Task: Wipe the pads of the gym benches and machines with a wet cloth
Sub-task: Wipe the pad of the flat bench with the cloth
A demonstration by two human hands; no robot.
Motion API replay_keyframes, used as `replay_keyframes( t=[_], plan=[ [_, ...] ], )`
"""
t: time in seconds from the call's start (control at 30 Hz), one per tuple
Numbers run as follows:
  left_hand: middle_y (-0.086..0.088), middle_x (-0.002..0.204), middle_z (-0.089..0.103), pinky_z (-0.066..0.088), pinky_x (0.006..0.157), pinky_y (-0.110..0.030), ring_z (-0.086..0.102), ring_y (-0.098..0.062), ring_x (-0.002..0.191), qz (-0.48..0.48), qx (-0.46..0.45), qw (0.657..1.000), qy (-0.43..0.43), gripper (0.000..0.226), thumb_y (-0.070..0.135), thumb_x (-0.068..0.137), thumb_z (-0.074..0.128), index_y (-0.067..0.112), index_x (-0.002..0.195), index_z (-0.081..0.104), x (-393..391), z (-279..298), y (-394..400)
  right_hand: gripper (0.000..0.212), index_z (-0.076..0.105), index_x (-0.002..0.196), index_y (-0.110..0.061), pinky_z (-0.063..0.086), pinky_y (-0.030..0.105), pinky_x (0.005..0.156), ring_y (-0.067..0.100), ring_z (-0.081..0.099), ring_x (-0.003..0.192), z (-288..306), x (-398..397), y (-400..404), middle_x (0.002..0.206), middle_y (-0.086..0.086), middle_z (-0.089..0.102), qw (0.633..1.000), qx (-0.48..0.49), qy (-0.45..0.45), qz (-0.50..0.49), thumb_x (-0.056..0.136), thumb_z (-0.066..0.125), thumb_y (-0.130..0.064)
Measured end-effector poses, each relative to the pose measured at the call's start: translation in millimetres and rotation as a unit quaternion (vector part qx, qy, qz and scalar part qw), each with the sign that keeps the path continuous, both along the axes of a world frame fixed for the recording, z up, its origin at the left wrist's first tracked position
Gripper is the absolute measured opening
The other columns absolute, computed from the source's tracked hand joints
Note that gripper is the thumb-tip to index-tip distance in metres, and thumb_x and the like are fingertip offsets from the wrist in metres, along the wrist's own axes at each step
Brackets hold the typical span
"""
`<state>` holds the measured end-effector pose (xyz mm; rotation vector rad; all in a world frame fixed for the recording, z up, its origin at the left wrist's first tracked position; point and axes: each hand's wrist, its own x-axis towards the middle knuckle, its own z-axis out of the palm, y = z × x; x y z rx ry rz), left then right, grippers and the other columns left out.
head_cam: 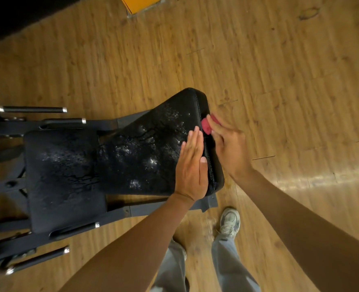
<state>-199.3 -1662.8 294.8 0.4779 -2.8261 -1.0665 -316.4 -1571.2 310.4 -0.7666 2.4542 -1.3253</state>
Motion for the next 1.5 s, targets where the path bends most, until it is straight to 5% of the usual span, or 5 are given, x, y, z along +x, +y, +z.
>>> replay_keyframes(
  t=[0.63, 0.93, 1.03, 1.2, 1.5],
  plan=[
    [-0.004, 0.171, 0.014, 0.010, 0.129, -0.045, 0.010, -0.020, 0.159, 0.012, 0.007, 1.000, 0.001, 0.059, 0.023, 0.104, 0.021, 0.006, 0.161, 0.015, 0.2, -3.5, -1.4, 0.040, 0.063, 0.136, -0.009, 0.044, 0.028, 0.113, 0.018, 0.053, 0.137, 3.2, -16.2, -31.7, 0.150, 0.006, 0.051, 0.998, -0.042, -0.008, -0.043, 0.100, 0.055, 0.004],
    [-0.004, 0.171, 0.015, 0.009, 0.129, -0.042, 0.011, -0.021, 0.159, 0.012, 0.008, 1.000, 0.000, 0.059, 0.023, 0.104, 0.021, 0.005, 0.161, 0.018, 0.3, -2.3, -1.5, 0.042, 0.062, 0.137, -0.007, 0.040, -0.003, 0.089, -0.011, 0.050, 0.107, 8.6, -19.5, -21.3, 0.146, 0.004, 0.053, 0.999, -0.041, 0.006, -0.011, 0.097, 0.057, 0.007],
    [-0.005, 0.171, 0.016, 0.011, 0.129, -0.044, 0.011, -0.021, 0.159, 0.013, 0.008, 1.000, -0.003, 0.059, 0.023, 0.105, 0.020, 0.005, 0.161, 0.018, -0.1, -2.7, -1.7, 0.038, 0.064, 0.136, -0.010, 0.054, 0.019, 0.097, 0.006, 0.065, 0.118, 3.5, 8.1, -2.5, 0.145, 0.003, 0.057, 0.999, -0.038, -0.001, -0.023, 0.100, 0.057, 0.000],
    [-0.006, 0.171, 0.016, 0.010, 0.129, -0.042, 0.011, -0.021, 0.159, 0.017, 0.004, 1.000, 0.000, 0.059, 0.022, 0.105, 0.020, 0.006, 0.161, 0.017, -0.5, -2.4, -0.9, 0.032, 0.067, 0.129, -0.007, 0.037, -0.001, 0.099, 0.006, 0.061, 0.120, 0.6, -49.0, -56.2, 0.139, 0.015, 0.061, 0.994, -0.053, -0.039, -0.091, 0.101, 0.055, 0.001],
    [-0.006, 0.171, 0.014, 0.009, 0.129, -0.044, 0.010, -0.020, 0.159, 0.013, 0.001, 1.000, 0.007, 0.059, 0.023, 0.105, 0.019, 0.005, 0.161, 0.016, 0.3, -2.7, 0.1, 0.043, 0.061, 0.139, -0.007, 0.052, 0.034, 0.107, 0.019, 0.057, 0.133, -21.1, 33.8, 12.6, 0.147, 0.010, 0.056, 0.999, -0.005, 0.033, -0.043, 0.097, 0.060, 0.005]
  ],
)
